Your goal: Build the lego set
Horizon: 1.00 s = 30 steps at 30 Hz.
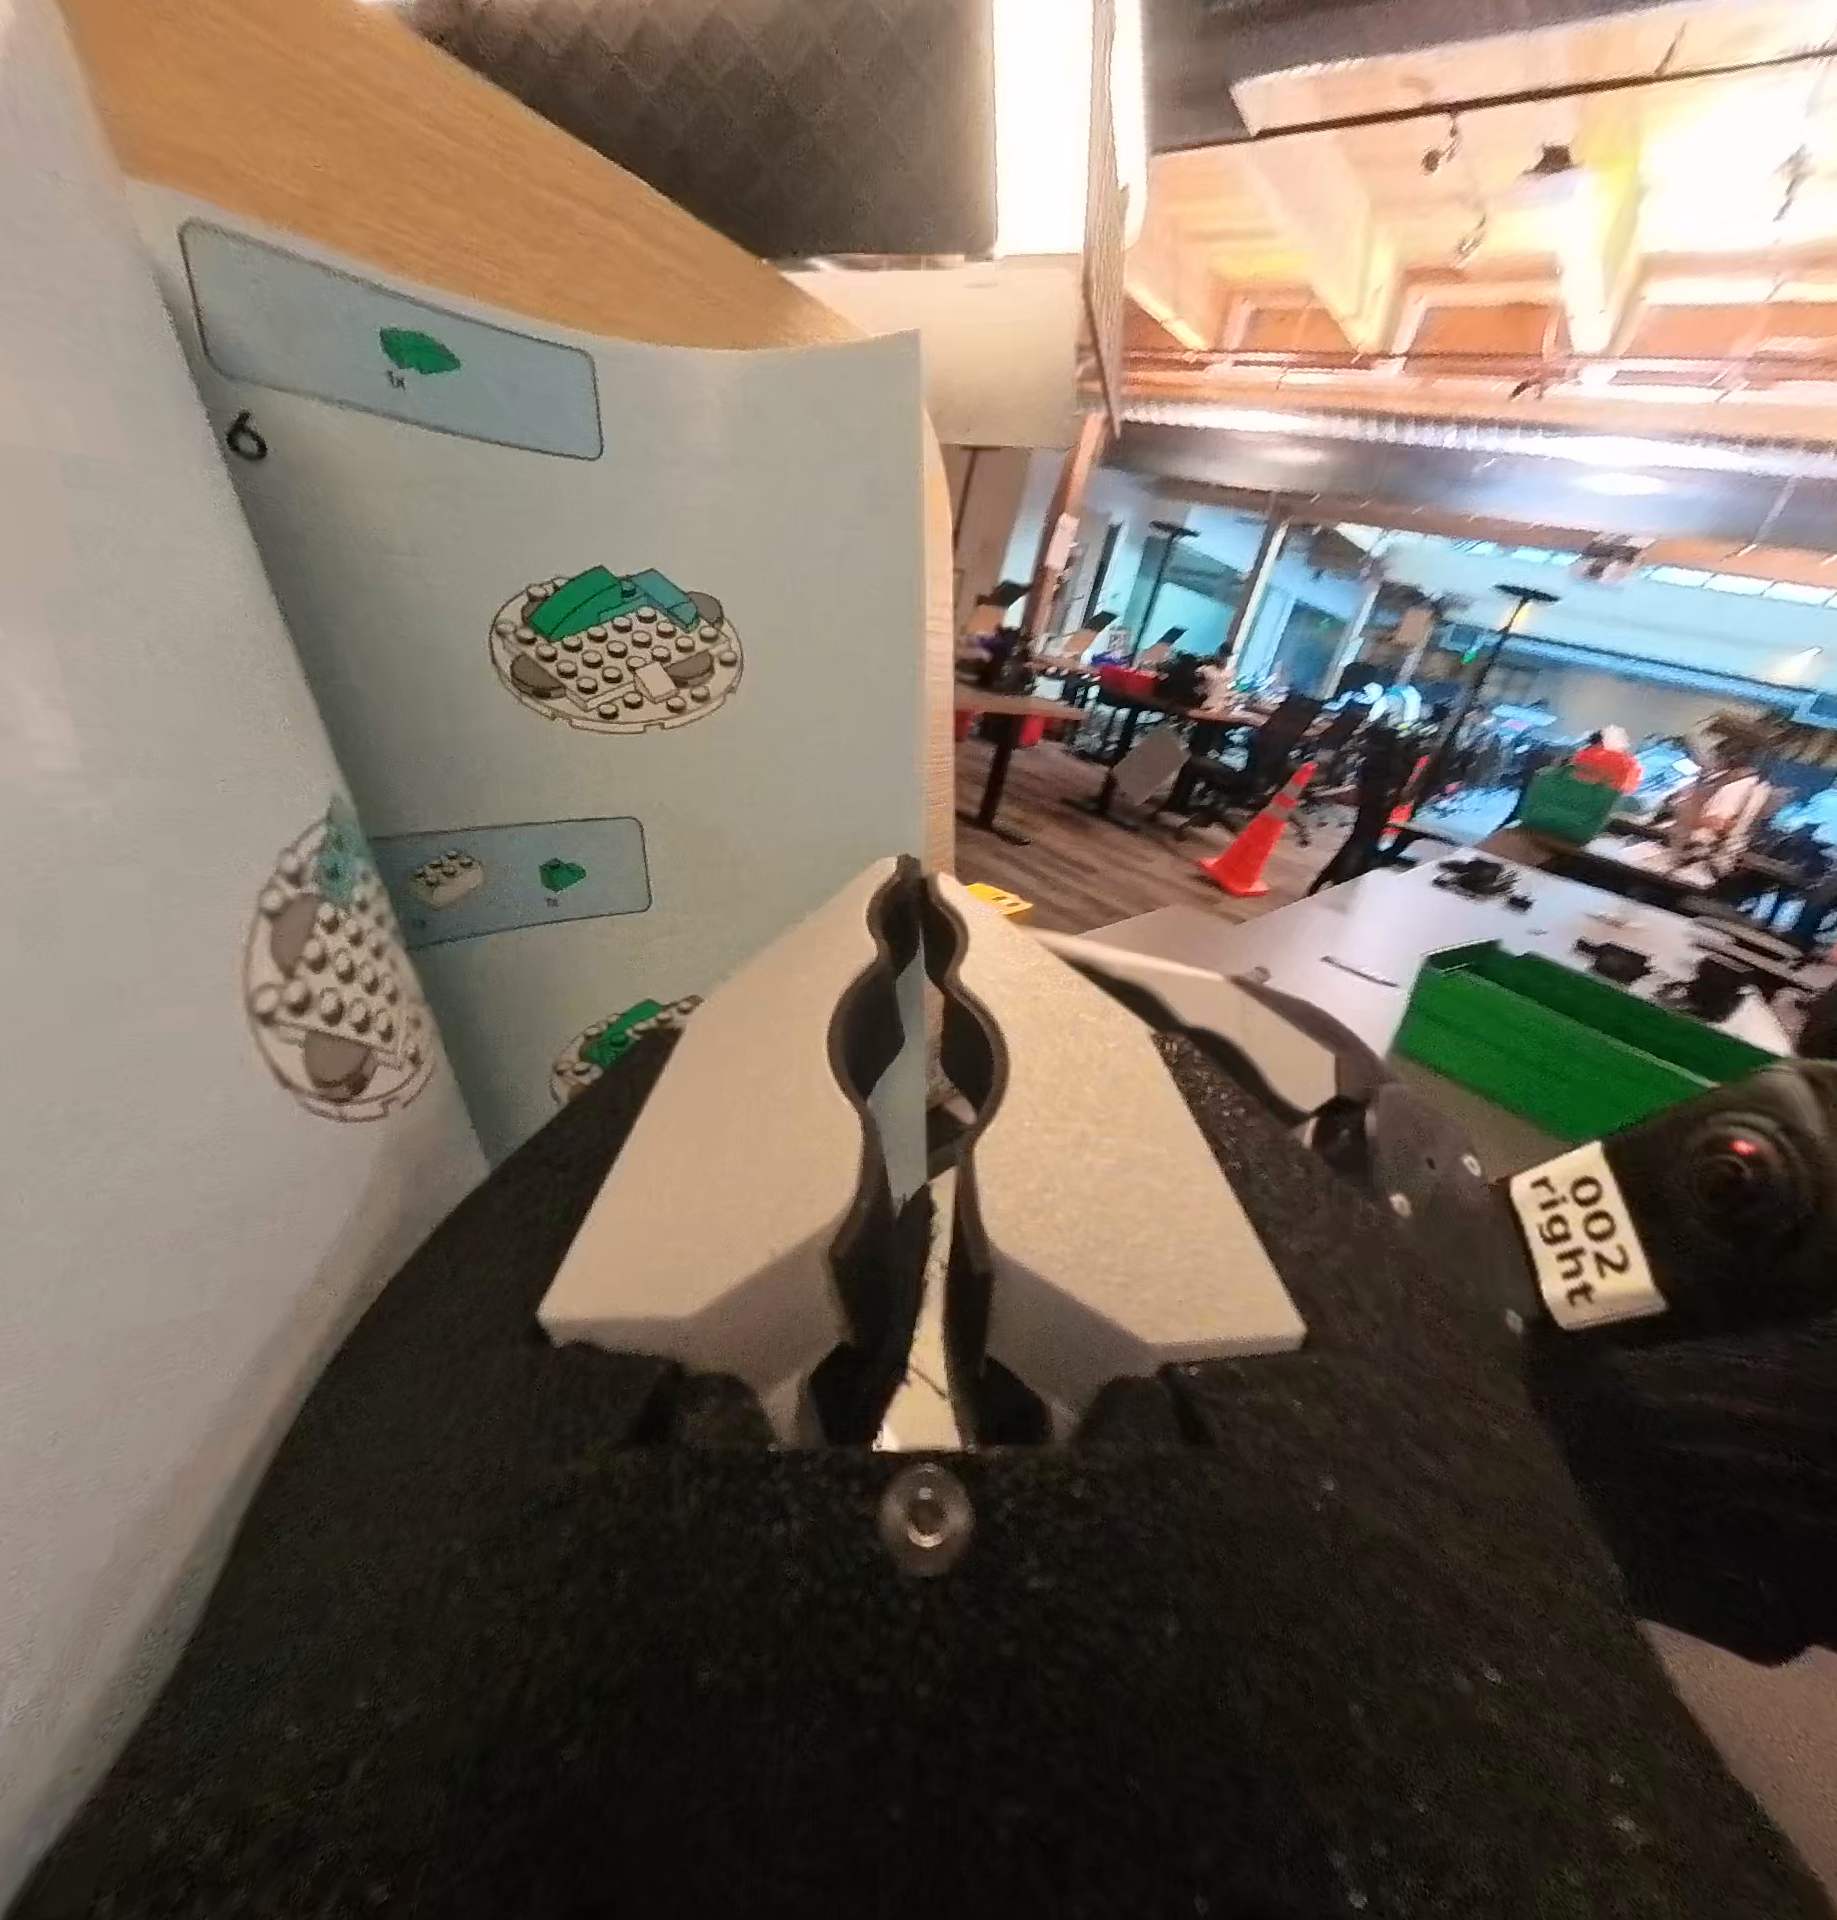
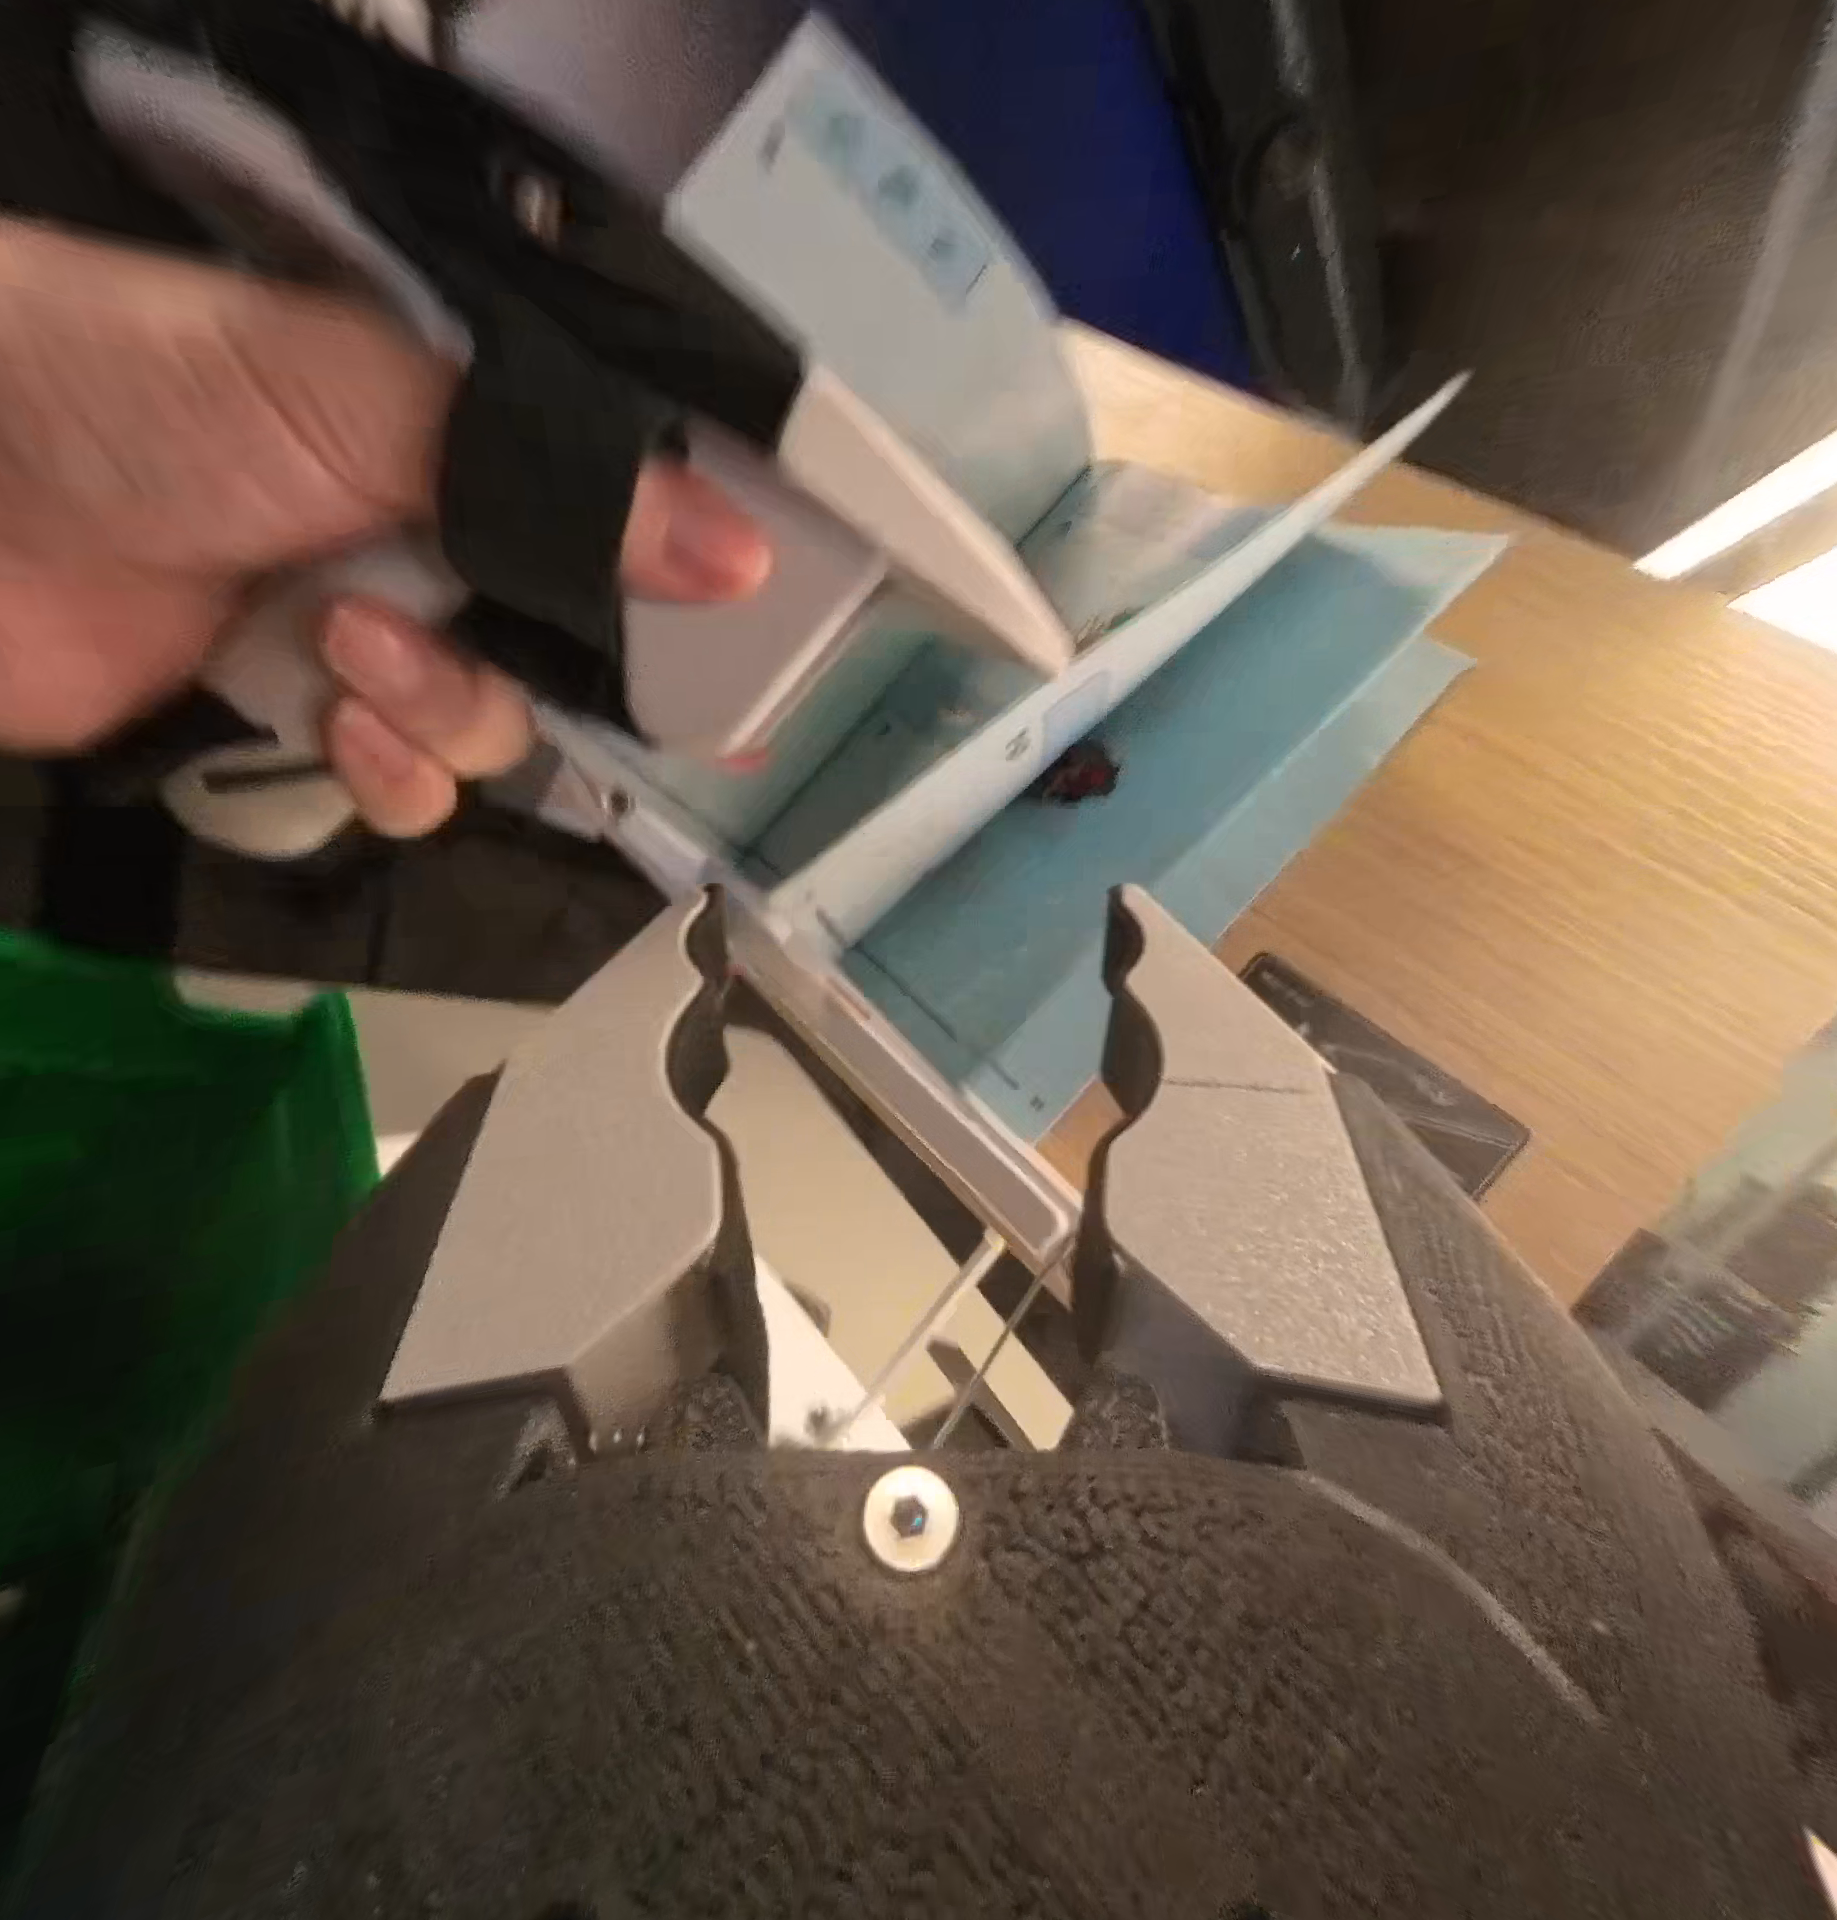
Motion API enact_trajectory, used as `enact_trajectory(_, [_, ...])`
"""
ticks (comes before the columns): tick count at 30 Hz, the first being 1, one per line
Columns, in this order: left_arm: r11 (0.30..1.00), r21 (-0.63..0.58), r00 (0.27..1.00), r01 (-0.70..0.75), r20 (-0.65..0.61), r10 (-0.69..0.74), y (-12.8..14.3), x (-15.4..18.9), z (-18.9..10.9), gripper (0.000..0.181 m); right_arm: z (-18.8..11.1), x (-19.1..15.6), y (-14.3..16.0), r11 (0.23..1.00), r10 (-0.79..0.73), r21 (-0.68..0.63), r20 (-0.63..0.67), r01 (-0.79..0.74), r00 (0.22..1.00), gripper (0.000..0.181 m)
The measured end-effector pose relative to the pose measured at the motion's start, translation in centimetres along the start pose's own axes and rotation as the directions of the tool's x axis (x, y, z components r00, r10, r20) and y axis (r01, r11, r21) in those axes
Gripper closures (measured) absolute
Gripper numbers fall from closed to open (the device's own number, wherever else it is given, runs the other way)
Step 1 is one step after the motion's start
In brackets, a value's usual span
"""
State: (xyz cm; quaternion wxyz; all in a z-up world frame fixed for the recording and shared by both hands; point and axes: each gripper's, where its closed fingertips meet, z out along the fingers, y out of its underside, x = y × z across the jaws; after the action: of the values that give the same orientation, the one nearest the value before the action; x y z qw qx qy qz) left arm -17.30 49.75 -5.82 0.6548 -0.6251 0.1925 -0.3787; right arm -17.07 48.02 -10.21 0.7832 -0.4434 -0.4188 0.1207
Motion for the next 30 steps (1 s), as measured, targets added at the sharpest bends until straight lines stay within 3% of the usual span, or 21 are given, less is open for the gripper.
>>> enact_trajectory(3, [0.997, 0.032, 0.993, 0.077, -0.090, -0.074, 0.2, 0.3, 0.2, 0.181, -1.0, -0.7, -2.7, 0.984, 0.098, 0.140, 0.090, -0.110, 0.991, 0.099])
enact_trajectory(9, [0.985, 0.070, 0.971, 0.158, -0.193, -0.142, 0.3, 0.7, 0.4, 0.181, 0.6, -1.4, -2.5, 0.906, 0.389, 0.050, 0.292, -0.420, 0.874, 0.089])
enact_trajectory(12, [0.983, 0.071, 0.968, 0.168, -0.202, -0.150, 0.4, 0.5, 0.4, 0.181, 1.1, -0.7, -2.4, 0.853, 0.483, 0.045, 0.312, -0.521, 0.818, 0.086])
enact_trajectory(19, [0.978, 0.100, 0.963, 0.183, -0.216, -0.158, -0.1, 0.3, -0.3, 0.181, 0.8, 2.2, -1.3, 0.869, 0.466, 0.114, 0.140, -0.481, 0.874, 0.090])
enact_trajectory(23, [0.962, 0.078, 0.930, 0.263, -0.285, -0.231, -0.3, 0.8, -0.4, 0.181, 0.0, 2.0, -2.3, 0.866, 0.444, 0.178, 0.152, -0.467, 0.883, 0.115])
enact_trajectory(26, [0.951, 0.029, 0.899, 0.308, -0.337, -0.281, 0.3, 1.4, -0.1, 0.181, 0.4, 1.3, -2.1, 0.829, 0.511, 0.131, 0.220, -0.544, 0.831, 0.120])
enact_trajectory(30, [0.962, 0.040, 0.920, 0.272, -0.303, -0.247, 0.6, 1.2, 0.3, 0.181, 0.9, 1.0, -1.7, 0.809, 0.550, 0.073, 0.254, -0.583, 0.795, 0.116])
